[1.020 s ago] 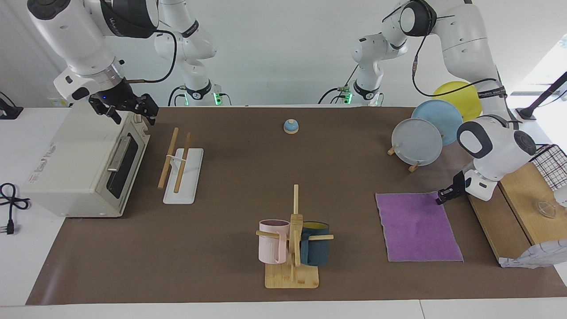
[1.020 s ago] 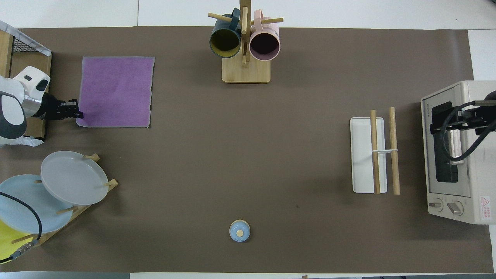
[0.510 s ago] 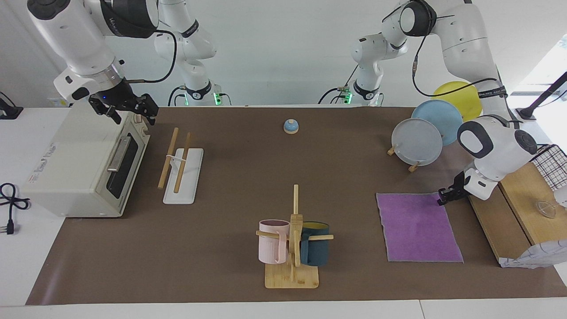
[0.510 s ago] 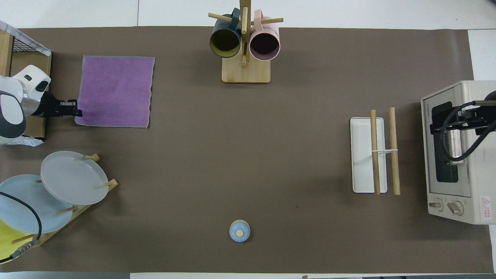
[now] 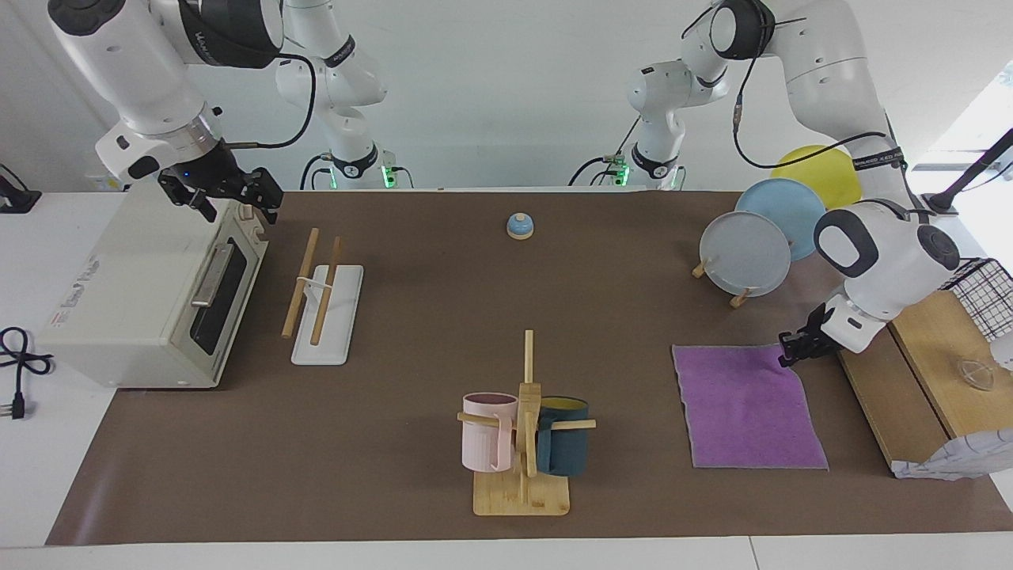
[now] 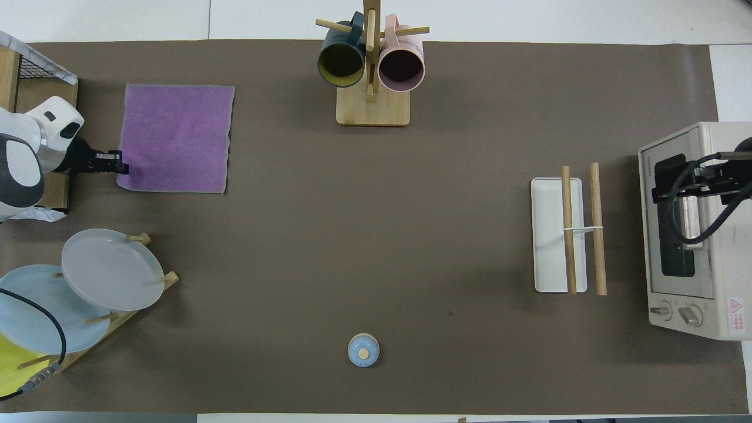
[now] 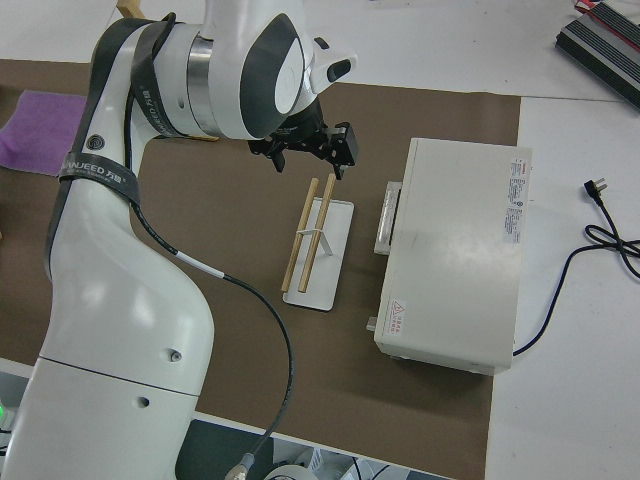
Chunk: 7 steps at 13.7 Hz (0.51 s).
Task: Fold towel and hang on rack
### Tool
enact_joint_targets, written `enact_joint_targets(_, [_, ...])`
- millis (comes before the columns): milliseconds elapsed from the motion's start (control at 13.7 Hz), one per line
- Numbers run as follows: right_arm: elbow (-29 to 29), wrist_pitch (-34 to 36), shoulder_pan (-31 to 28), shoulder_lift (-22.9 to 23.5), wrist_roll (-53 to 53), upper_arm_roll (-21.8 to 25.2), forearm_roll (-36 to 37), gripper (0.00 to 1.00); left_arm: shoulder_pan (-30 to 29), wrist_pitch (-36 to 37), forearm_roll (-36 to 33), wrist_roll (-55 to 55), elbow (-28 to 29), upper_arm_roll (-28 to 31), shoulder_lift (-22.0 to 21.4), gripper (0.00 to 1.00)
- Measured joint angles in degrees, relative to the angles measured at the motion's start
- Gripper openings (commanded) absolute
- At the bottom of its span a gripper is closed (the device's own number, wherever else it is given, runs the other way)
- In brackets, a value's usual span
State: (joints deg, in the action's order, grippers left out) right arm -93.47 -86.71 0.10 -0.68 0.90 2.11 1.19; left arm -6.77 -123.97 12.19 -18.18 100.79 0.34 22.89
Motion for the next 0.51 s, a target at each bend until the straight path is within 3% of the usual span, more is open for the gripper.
enact_joint_targets(291, [0.0, 0.0, 0.0, 0.0, 0.0, 0.0, 0.0, 1.0, 7.18, 2.67, 0.0, 0.16, 0.08, -0.24, -4.47, 0.0])
enact_joint_targets(510, [0.0, 0.0, 0.0, 0.0, 0.0, 0.0, 0.0, 1.0, 14.04, 2.51, 0.0, 1.41, 1.16, -0.33, -4.86, 0.0])
